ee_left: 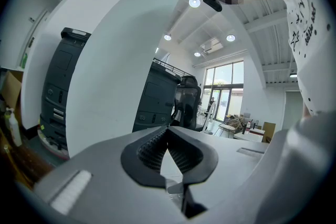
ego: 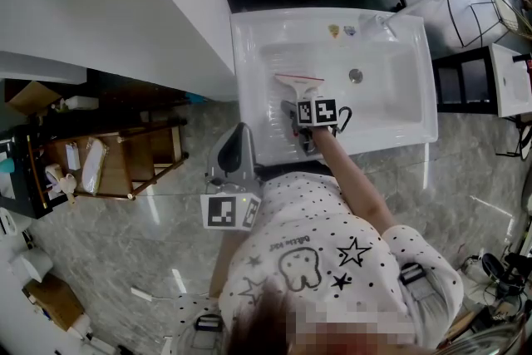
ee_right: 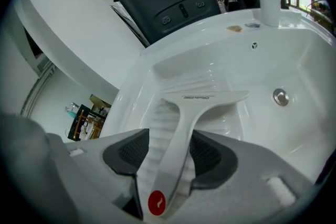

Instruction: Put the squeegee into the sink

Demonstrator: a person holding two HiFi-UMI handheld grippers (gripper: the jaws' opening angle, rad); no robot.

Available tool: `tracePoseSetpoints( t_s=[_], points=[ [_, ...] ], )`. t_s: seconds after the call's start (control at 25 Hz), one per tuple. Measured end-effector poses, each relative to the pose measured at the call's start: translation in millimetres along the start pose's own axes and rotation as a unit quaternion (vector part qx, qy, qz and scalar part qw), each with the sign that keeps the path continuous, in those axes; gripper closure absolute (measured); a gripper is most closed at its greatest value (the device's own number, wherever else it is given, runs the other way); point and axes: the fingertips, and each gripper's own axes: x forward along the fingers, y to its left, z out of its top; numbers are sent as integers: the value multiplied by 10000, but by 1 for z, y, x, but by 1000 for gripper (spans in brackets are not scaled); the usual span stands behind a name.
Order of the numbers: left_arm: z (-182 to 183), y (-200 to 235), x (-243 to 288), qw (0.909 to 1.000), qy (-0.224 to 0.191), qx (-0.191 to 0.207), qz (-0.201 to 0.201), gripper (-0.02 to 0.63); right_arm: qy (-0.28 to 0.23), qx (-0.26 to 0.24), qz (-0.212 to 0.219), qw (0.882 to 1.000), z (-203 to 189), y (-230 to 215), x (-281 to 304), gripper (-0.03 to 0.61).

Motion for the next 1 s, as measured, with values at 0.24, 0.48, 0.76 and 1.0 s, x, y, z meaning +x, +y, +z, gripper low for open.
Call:
tracePoseSetpoints(
  t_s=[0.24, 0.48, 0.76, 1.0],
  points=[
    [0, -1, -1, 10000, 0, -6, -20, 618, -21, -50, -106, 9999, 1, -1, -3, 311],
    [-1, -2, -1, 10000, -20, -50, -46, 618, -275, 110, -161, 9994, 6, -12, -9, 275],
    [-2, -8, 0, 10000, -33, -44, -83, 618, -304, 192, -27, 9993, 2, -14, -9, 275],
    [-3, -6, -3, 10000, -25, -46, -72, 618, -378, 140, 16, 9992, 3, -10, -11, 276]
  ],
)
